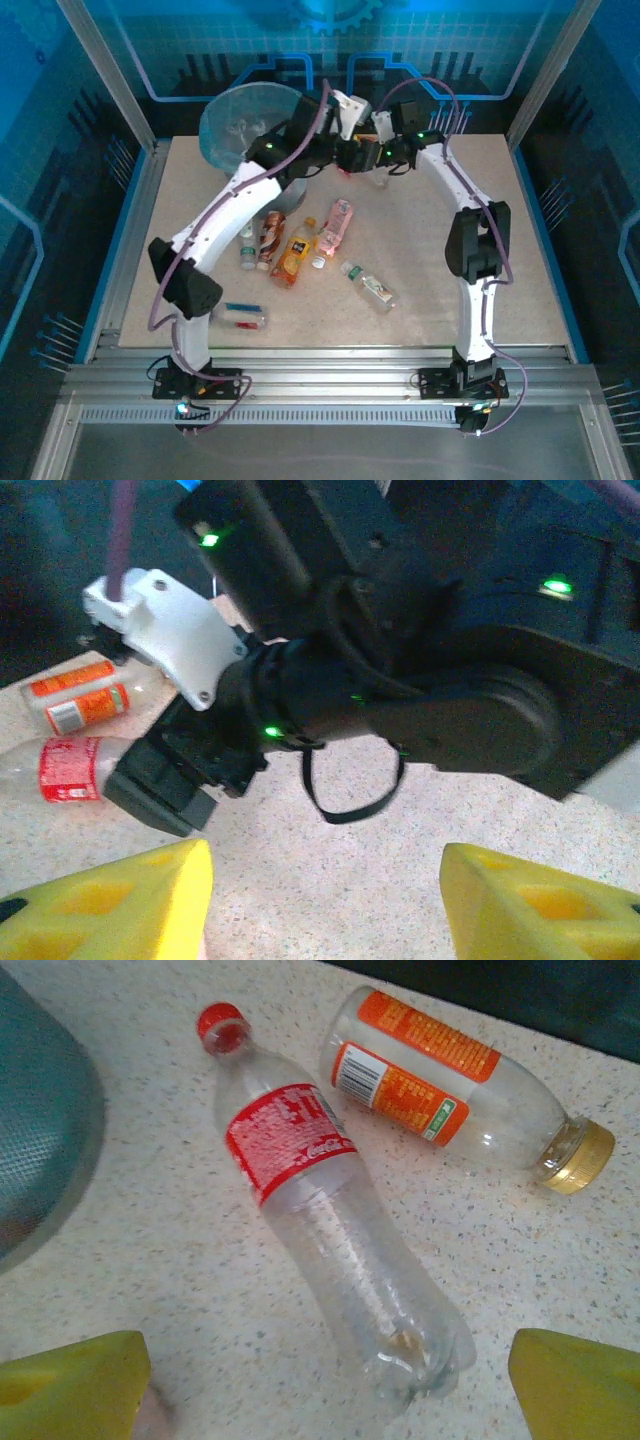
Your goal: Put the plastic bottles in the bin
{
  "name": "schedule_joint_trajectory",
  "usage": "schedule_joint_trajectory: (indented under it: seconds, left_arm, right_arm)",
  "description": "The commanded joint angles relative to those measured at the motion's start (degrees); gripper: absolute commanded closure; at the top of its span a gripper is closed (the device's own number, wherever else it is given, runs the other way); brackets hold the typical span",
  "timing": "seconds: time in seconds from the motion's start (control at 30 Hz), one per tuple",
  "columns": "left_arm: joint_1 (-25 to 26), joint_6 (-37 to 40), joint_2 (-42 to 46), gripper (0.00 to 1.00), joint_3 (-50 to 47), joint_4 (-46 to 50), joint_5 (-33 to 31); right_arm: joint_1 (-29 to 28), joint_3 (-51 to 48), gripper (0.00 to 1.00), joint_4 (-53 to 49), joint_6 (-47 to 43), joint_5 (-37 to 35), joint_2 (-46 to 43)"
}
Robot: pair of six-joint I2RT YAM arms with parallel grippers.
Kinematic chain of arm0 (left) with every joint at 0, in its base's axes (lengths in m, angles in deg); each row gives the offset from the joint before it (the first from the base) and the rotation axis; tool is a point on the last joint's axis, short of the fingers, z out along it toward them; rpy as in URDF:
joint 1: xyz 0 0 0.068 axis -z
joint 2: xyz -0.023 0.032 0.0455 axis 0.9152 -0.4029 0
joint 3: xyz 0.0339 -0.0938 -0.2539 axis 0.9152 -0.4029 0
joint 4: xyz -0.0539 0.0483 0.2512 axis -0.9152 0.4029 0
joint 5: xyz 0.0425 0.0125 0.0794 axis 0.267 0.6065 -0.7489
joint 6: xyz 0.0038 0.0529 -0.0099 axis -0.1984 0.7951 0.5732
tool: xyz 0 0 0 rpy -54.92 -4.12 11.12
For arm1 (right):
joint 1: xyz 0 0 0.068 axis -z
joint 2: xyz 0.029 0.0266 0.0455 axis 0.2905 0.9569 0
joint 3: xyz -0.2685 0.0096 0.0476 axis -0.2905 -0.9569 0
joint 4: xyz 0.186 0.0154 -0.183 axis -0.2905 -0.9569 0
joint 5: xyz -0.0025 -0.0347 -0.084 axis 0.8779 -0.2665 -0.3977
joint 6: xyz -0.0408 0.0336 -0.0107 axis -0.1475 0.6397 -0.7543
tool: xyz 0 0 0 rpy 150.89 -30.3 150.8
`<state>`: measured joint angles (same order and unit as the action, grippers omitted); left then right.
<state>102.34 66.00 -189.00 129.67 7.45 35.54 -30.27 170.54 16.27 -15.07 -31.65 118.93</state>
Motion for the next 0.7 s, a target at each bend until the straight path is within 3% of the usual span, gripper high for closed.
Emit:
schedule_joint_trajectory:
  seconds: [0.0,0.43,0.67]
  left_arm:
    - [0.29,-3.04,-1.27,0.38,4.19,0.28,2.24]
    - [0.33,-4.46,-1.43,0.38,3.61,0.31,2.63]
    - [0.42,-4.22,0.26,0.38,1.85,-0.18,1.84]
  right_arm:
    - [0.89,5.53,0.06,-3.88,-3.42,-0.15,5.59]
    - [1.07,13.95,0.14,-9.16,-7.57,1.60,16.18]
    - [1.07,12.28,0.30,-10.47,-9.68,1.33,15.43]
